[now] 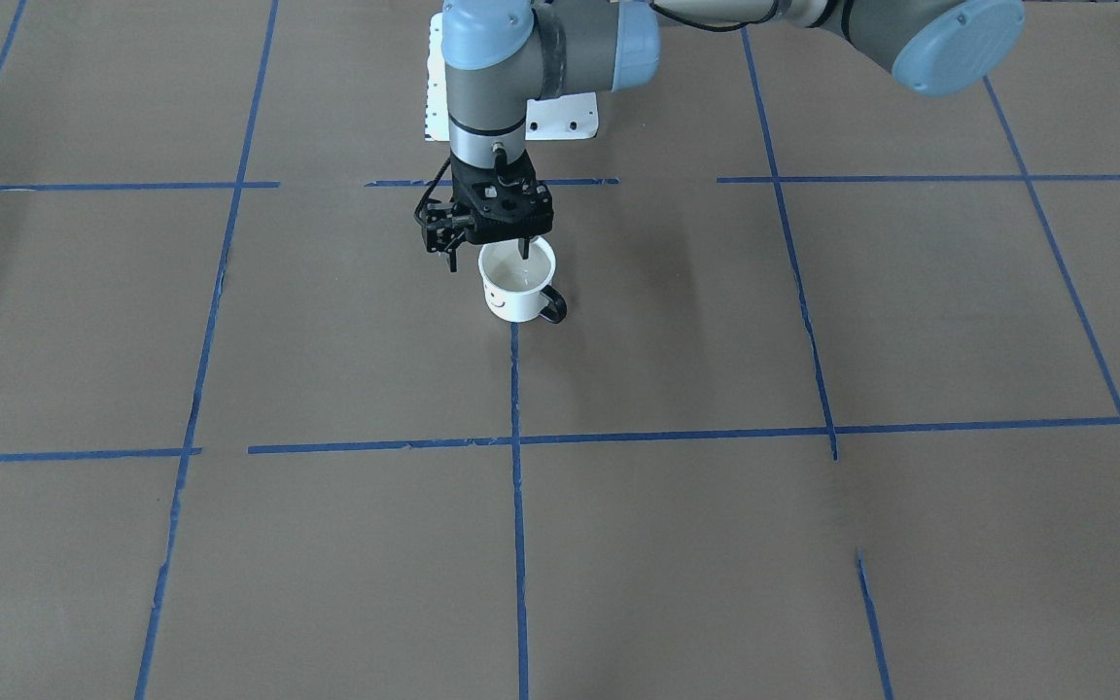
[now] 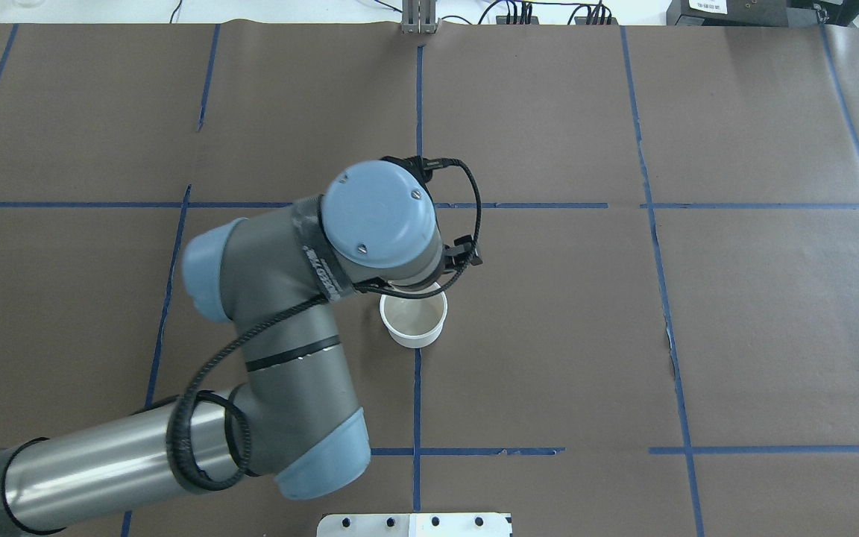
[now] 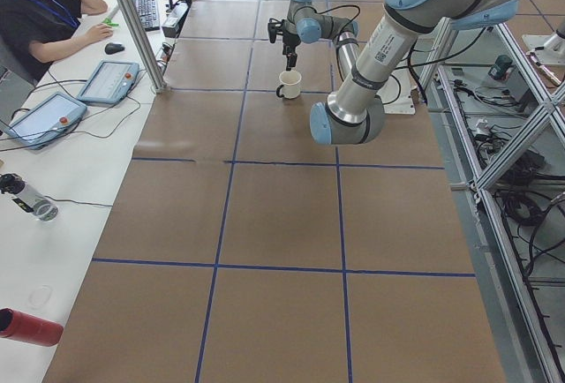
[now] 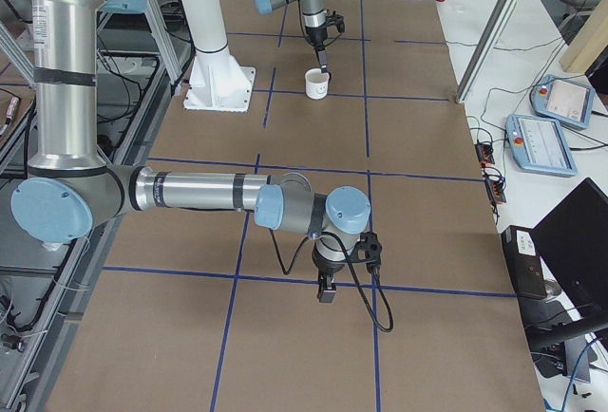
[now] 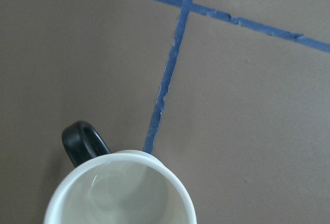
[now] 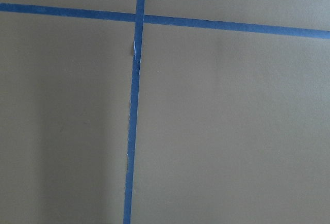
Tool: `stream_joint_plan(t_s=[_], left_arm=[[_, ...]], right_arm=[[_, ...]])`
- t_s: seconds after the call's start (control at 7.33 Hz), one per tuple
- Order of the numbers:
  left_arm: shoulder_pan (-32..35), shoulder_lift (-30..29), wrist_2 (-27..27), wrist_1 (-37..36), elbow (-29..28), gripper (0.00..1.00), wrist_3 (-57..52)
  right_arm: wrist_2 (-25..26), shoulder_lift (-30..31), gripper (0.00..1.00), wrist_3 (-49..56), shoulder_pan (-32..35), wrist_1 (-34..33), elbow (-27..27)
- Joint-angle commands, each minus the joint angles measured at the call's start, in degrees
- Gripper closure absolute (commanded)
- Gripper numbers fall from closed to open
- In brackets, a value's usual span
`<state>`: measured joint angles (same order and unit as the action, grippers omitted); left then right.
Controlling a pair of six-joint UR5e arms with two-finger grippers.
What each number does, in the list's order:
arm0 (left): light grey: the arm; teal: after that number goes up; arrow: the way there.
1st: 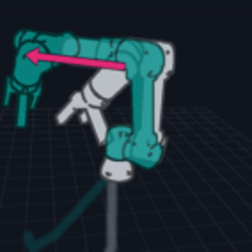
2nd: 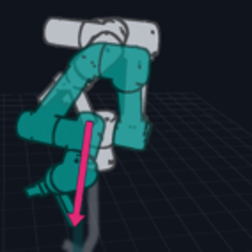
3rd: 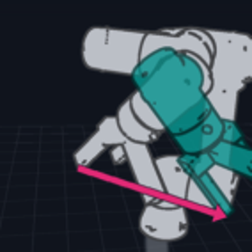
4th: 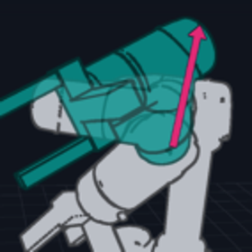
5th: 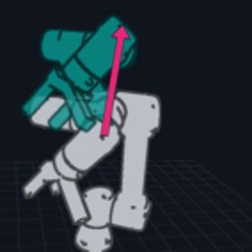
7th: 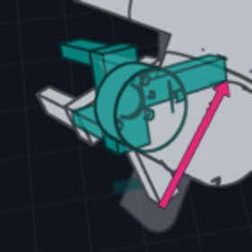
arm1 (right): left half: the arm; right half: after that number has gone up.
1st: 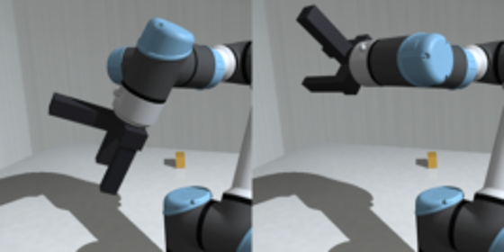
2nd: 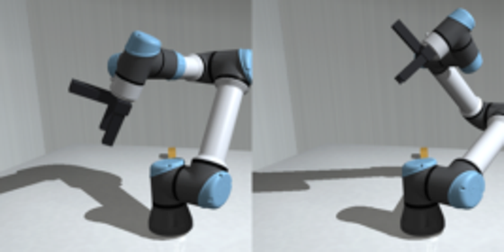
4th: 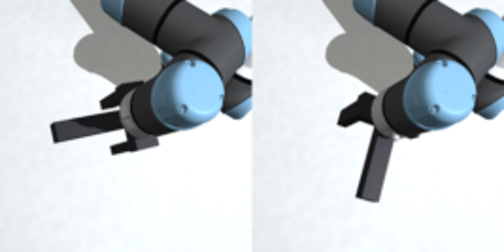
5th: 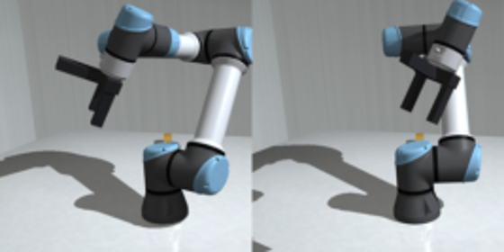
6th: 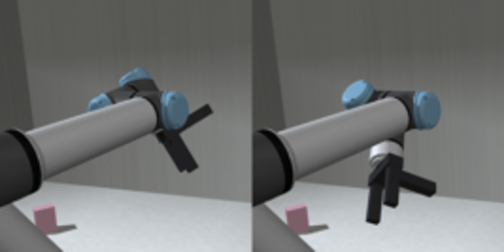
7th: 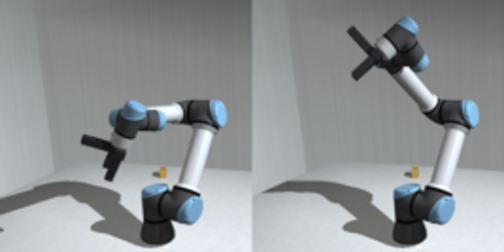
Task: Flip mug
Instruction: 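Set the mug upright on the table, open the left gripper, withdraw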
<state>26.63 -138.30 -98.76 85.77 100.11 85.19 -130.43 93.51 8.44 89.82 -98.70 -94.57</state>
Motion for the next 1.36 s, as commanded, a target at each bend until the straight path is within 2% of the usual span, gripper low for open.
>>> stream_joint_plan(t_s=[0.0, 0.14, 0.27, 0.41, 0.55, 0.68, 0.82, 1.09, 1.23], left_arm=[[7.3, 6.1, -5.9, -0.6, 9.5, 0.00, -8.6], [11.3, 10.2, -6.9, -0.4, 12.2, 0.00, -14.6], [16.3, 13.0, -9.1, -0.3, 12.4, 0.00, -21.9], [23.2, 16.8, -14.2, 0.1, 12.4, 0.00, -31.2], [31.6, 19.4, -23.3, 0.1, 12.0, 0.00, -38.1], [39.4, 24.5, -28.3, -0.1, 12.0, 0.00, -49.9], [43.1, 30.0, -28.6, 0.0, 11.7, 0.00, -60.8], [55.3, 37.4, -29.2, 0.0, 8.2, 0.00, -75.2], [60.3, 43.3, -36.0, 0.4, 3.6, 0.00, -81.1]], right_arm=[[0.0, -0.1, 0.00, 0.0, 0.0, 0.0, 0.0], [0.0, 0.0, 0.00, 0.0, 0.0, 0.0, 0.0], [0.0, 0.0, 0.00, 0.0, 0.0, 0.0, 0.0], [0.0, 0.0, 0.00, 0.0, 0.0, 0.0, 0.0], [0.0, 0.0, 0.00, 0.0, 0.0, 0.0, 0.0], [0.0, -0.1, 0.00, 0.0, 0.0, 0.0, 0.0], [0.0, 0.0, 0.00, 0.0, 0.0, 0.0, 0.0], [0.0, 0.0, 0.00, 0.0, 0.1, 0.0, 0.0], [0.0, 0.0, 0.00, 0.0, 0.0, 0.0, 0.0]])
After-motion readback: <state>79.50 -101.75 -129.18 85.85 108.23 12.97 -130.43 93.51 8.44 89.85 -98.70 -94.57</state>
